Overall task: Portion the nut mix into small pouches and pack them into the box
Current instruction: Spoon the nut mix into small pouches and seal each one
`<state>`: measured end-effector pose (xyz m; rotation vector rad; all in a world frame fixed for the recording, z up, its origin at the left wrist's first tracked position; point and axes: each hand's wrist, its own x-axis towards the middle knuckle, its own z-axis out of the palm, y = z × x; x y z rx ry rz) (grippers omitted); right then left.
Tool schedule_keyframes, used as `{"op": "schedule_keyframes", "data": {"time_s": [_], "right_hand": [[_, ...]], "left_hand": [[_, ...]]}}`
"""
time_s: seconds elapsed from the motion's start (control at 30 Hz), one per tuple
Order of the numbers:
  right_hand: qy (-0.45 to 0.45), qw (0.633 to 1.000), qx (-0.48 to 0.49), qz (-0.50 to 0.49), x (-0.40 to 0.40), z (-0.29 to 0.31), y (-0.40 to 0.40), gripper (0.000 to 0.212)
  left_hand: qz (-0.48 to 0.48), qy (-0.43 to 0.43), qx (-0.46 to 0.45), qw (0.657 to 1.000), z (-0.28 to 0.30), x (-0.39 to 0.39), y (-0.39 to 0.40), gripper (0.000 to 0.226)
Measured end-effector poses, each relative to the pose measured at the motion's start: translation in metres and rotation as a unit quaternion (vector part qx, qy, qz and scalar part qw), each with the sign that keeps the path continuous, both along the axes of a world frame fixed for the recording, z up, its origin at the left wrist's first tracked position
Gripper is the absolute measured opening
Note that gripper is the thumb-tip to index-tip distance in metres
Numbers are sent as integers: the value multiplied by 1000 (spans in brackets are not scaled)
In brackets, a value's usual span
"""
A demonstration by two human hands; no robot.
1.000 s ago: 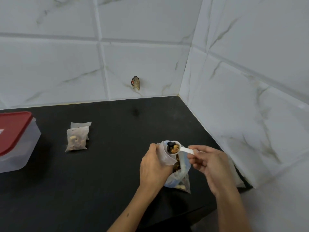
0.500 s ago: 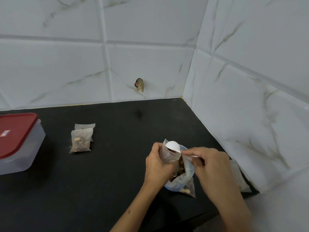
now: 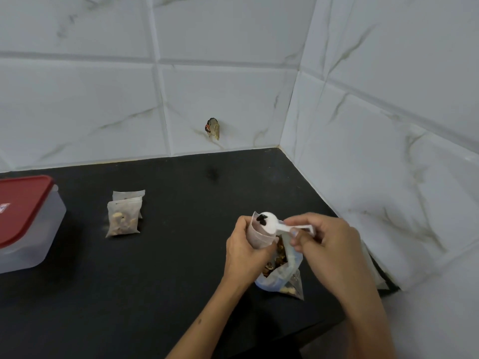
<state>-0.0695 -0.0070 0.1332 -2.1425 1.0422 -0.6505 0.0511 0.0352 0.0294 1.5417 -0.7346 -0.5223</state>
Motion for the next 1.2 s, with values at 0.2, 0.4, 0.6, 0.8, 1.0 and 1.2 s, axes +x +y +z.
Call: {"op": "schedule_keyframes", "data": {"time_s": [0.2, 0.4, 0.6, 0.8, 1.0, 1.2], "right_hand": [[-97, 988, 106, -62, -4, -2, -4, 27], [66, 988, 125, -63, -7, -27, -16, 22], [403, 903, 147, -27, 26, -28, -19, 30], [511, 858, 47, -8, 36, -21, 2, 34], [486, 872, 49, -25, 33, -36, 12, 35], [410, 911, 25, -44, 22, -65, 26, 28]], "left_hand": [[3, -8, 23, 1000, -6, 5, 7, 27], [31, 18, 82, 996, -14, 11, 18, 29], [47, 22, 128, 990, -22, 3, 19, 28], [57, 48, 166, 983, -29, -1, 16, 30], [56, 75, 174, 980, -33, -4, 15, 26], [52, 83, 177, 979, -36, -4, 13, 27]]}}
